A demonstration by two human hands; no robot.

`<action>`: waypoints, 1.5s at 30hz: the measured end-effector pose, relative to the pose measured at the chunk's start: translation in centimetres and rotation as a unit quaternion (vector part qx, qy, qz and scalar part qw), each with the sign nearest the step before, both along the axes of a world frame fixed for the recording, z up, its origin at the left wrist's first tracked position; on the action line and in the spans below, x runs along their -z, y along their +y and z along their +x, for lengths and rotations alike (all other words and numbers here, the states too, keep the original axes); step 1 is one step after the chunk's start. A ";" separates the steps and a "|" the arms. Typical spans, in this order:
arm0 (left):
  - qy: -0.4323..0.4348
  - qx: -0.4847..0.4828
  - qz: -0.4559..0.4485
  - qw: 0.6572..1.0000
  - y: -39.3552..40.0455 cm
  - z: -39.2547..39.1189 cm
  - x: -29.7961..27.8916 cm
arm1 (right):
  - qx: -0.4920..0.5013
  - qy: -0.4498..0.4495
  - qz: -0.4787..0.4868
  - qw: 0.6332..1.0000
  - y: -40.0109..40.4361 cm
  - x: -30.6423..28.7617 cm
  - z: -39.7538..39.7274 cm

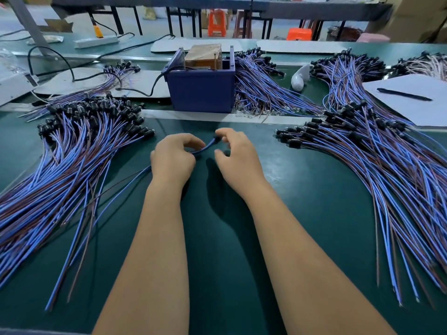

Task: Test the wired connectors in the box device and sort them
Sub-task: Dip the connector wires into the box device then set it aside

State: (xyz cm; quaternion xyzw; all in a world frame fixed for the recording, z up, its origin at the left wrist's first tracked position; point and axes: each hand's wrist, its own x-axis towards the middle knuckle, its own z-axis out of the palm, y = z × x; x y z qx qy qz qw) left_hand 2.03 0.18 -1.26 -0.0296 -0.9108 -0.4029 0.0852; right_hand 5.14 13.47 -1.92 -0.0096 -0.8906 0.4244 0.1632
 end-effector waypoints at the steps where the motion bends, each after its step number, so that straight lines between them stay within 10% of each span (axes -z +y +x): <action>1: -0.002 0.028 0.006 1.000 0.3 0.0 0.0 | 0.008 0.008 0.042 0.999 0.0 0.0 0.0; 11: 0.119 0.025 0.095 0.988 2.3 0.4 0.0 | 0.111 -0.032 0.348 0.930 0.2 -0.4 0.5; 18: 0.122 0.033 0.175 0.976 2.7 1.0 -0.2 | 0.106 -0.042 -0.007 0.993 0.7 -1.0 0.5; 23: 0.030 0.069 0.165 0.983 3.1 0.6 0.1 | 0.101 -0.011 -0.254 0.962 0.9 -1.3 0.6; 31: -0.034 0.049 0.393 0.917 2.8 -0.3 -0.5 | -0.086 -0.097 -0.239 0.962 0.9 -1.8 1.1; 45: -0.099 0.211 0.259 0.937 3.7 0.6 -0.6 | 0.025 0.002 -0.320 0.947 1.7 -1.0 0.2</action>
